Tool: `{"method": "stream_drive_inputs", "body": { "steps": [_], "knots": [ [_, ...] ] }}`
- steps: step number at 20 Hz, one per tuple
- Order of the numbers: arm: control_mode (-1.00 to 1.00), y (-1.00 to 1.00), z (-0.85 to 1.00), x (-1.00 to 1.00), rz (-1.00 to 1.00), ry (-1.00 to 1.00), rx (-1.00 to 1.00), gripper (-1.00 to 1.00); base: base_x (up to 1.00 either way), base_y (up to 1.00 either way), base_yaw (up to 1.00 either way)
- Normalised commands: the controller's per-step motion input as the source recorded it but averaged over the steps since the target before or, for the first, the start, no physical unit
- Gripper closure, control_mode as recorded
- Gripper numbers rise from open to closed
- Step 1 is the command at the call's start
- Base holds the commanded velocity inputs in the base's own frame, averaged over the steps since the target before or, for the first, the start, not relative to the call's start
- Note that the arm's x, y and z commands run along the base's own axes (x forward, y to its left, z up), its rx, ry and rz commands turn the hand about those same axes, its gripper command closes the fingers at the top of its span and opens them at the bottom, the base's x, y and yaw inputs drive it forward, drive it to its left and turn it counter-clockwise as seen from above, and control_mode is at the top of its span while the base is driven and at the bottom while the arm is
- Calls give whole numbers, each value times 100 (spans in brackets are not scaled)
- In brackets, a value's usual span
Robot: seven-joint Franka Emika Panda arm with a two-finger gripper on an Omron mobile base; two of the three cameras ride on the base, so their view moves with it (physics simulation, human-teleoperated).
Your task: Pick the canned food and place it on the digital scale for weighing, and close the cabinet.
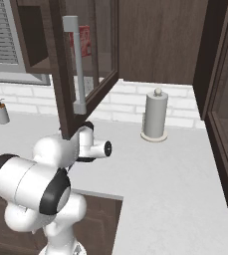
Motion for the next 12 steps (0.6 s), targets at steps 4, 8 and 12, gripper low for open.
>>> {"method": "stream_drive_inputs", "body": {
  "steps": [4, 8, 12],
  "knots": [
    [-100, 3, -19, 30, 0, 0, 0, 100, 0, 0, 0],
    [-100, 3, -14, 28, 0, 0, 0, 100, 0, 0, 0],
    [-100, 4, -16, 27, 0, 0, 0, 100, 0, 0, 0]
  ]
}}
